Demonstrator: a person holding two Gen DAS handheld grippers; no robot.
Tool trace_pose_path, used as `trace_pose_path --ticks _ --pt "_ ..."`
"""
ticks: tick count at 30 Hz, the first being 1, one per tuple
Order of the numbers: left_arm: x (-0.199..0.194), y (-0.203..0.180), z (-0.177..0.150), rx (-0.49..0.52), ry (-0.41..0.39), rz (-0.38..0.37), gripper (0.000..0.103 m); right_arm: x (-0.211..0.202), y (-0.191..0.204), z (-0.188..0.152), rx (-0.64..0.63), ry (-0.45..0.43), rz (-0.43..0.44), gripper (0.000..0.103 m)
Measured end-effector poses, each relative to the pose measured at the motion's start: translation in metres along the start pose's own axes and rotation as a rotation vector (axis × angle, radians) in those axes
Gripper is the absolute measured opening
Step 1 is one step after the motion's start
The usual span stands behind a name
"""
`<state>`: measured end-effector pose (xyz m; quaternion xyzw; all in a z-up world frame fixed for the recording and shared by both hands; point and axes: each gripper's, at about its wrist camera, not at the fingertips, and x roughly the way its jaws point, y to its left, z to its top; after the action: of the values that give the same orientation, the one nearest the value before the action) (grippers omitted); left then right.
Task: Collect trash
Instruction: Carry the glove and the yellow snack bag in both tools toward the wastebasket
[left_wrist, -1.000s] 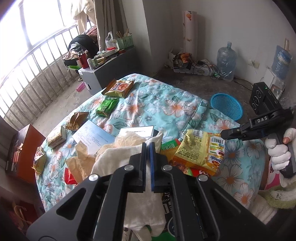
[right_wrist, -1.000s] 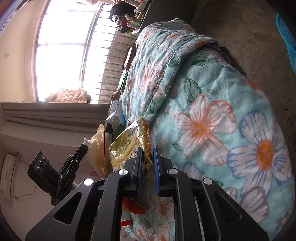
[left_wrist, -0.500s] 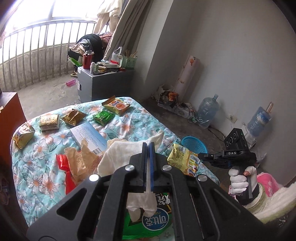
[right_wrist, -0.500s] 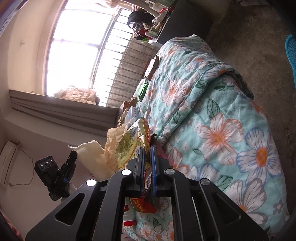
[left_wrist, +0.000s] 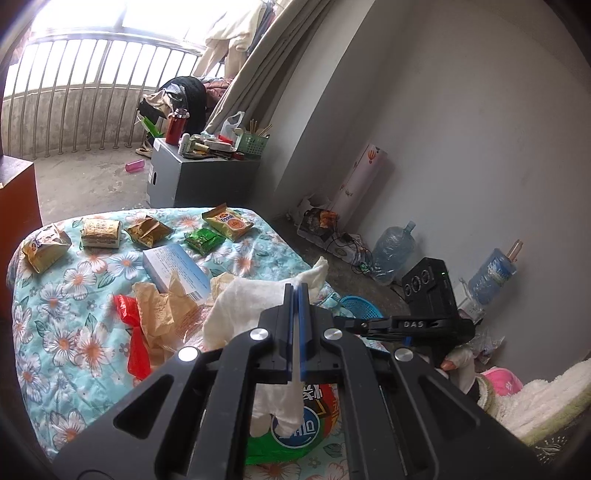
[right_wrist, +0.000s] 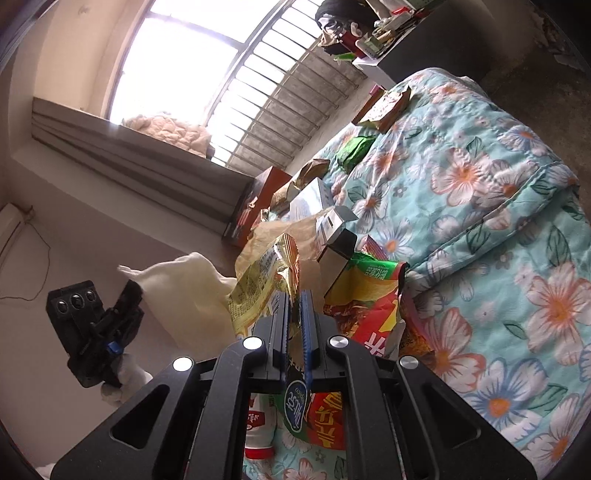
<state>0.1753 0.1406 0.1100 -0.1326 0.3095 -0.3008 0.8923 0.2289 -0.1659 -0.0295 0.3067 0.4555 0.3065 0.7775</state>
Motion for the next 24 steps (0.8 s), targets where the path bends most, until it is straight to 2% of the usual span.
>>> trace_pose_path --ticks 3,8,13,17,24 --pt "-0.021 0.001 0.006 -0.009 -0.034 -0.01 0.001 0.017 0.002 -0.005 -0.017 0.023 -0.047 0.007" --pt "-0.06 -0.003 0.02 -0.009 -0.12 -0.017 0.001 0.017 0.003 -0.006 -0.037 0.02 -0.085 0.007" --pt "-0.089 -0.016 0.028 0.011 -0.193 -0.013 0.001 0.007 0.009 -0.007 -0.041 0.007 -0.079 0.007" --pt "-0.1 -0.029 0.029 0.042 -0.211 -0.005 0.001 -0.013 0.014 -0.012 -0.038 -0.005 -0.012 0.007" --pt "-0.094 -0.05 0.023 0.06 -0.191 -0.019 0.001 -0.051 0.018 -0.019 0.002 -0.025 0.132 0.007"
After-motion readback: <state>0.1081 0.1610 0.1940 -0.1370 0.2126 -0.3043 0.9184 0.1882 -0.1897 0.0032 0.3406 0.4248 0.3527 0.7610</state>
